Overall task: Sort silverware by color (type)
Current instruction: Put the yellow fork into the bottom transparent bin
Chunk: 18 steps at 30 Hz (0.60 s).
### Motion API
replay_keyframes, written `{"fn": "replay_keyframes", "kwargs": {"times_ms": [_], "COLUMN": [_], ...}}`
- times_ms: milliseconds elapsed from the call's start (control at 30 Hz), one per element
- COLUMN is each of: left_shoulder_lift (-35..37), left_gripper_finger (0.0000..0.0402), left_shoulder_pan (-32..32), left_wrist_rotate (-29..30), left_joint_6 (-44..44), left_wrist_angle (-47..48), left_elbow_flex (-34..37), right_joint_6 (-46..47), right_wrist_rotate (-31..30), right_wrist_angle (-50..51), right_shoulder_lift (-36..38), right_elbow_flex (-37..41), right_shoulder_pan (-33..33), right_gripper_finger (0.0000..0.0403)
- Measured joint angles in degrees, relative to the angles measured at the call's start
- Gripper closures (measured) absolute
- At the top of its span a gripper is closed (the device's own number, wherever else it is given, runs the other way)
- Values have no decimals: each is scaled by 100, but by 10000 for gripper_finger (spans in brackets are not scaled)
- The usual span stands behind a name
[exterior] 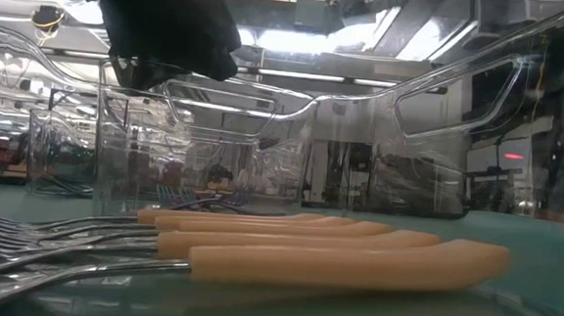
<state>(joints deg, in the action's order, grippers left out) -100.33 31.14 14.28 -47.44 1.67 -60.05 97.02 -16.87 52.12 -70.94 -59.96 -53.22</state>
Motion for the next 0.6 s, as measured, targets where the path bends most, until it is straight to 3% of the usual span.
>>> {"fn": "replay_keyframes", "kwargs": {"times_ms": [367,600], "left_shoulder_lift": [0,0], "left_gripper_finger": [333,333], "left_shoulder_pan": [0,0], "left_wrist_rotate": [0,0], "left_joint_6": [1,0], "left_wrist_angle": [0,-1], "left_elbow_flex": [0,0], "right_joint_6": [2979,3620], "right_wrist_rotate": [949,1042], "right_wrist_angle": [-9,-149], "right_shoulder_lift": [-1341,-1984], "right_elbow_flex": [1,0], "right_shoulder_pan": [-1228,-1422], "right_gripper_finger": [308,308]}}
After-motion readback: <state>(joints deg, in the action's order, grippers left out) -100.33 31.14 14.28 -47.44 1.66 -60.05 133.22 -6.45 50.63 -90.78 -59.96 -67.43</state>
